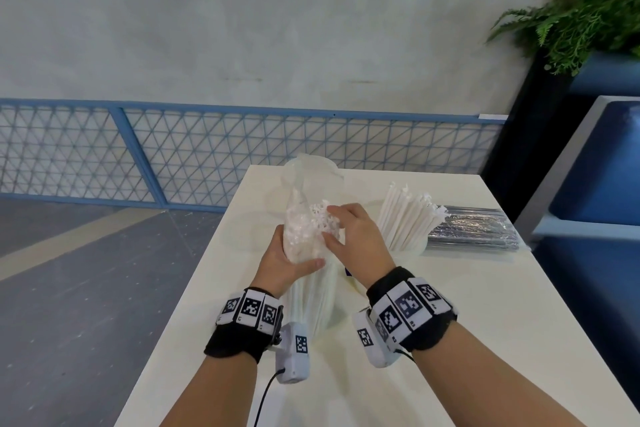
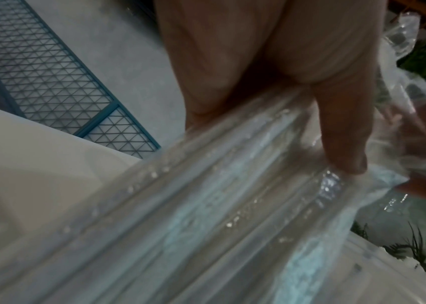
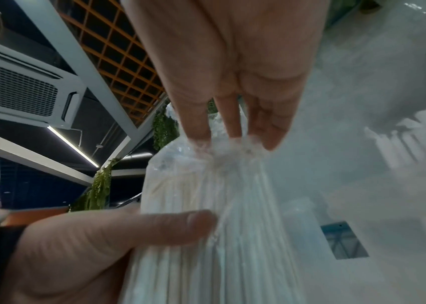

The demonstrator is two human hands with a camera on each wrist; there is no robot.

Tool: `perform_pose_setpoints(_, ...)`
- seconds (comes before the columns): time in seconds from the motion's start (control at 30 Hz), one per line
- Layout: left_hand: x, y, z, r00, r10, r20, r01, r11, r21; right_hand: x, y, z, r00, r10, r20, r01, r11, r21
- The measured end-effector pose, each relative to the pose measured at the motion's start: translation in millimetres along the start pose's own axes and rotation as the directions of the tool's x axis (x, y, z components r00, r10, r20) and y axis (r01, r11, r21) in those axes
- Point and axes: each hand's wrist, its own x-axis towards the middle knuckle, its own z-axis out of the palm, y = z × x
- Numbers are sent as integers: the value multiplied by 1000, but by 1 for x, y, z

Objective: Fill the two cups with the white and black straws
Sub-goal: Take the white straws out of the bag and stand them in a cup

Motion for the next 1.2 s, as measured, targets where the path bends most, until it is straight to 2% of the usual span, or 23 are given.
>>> perform_pose_setpoints(0.07,0,1,2,1000,6,5,-6,1000,-3,3,2,2,995,78,58,-78,997,-3)
perform_pose_setpoints(0.27,2,-5,0,1000,4,18,-3,999,-42,4,6,5,971,233,51,-239,956,170)
perform_pose_setpoints(0.37,2,-5,-1,999,-4,40,6,998,-61,2,9,3,972,212,105,-231,945,230)
perform_pose_setpoints(0.47,1,-6,-1,998,-9,57,12,999,-50,2,11,3,969,144,202,-183,964,190)
perform_pose_setpoints(0.67,0,-6,-2,992,4,128,2,999,-43,1,12,5,931,160,330,-223,961,162)
perform_pose_setpoints(0.77,2,-7,-3,991,9,131,-4,999,-33,1,10,11,932,163,325,-210,971,116)
perform_pose_setpoints(0.97,-1,-6,2,989,52,138,-43,997,-65,-16,11,29,962,238,132,-270,899,345)
perform_pose_setpoints(1.03,0,-7,0,988,60,146,-53,997,-50,-19,12,36,967,237,94,-255,909,329)
perform_pose_setpoints(1.2,5,-10,-2,984,37,175,-39,999,9,-13,12,26,966,212,148,-248,923,294)
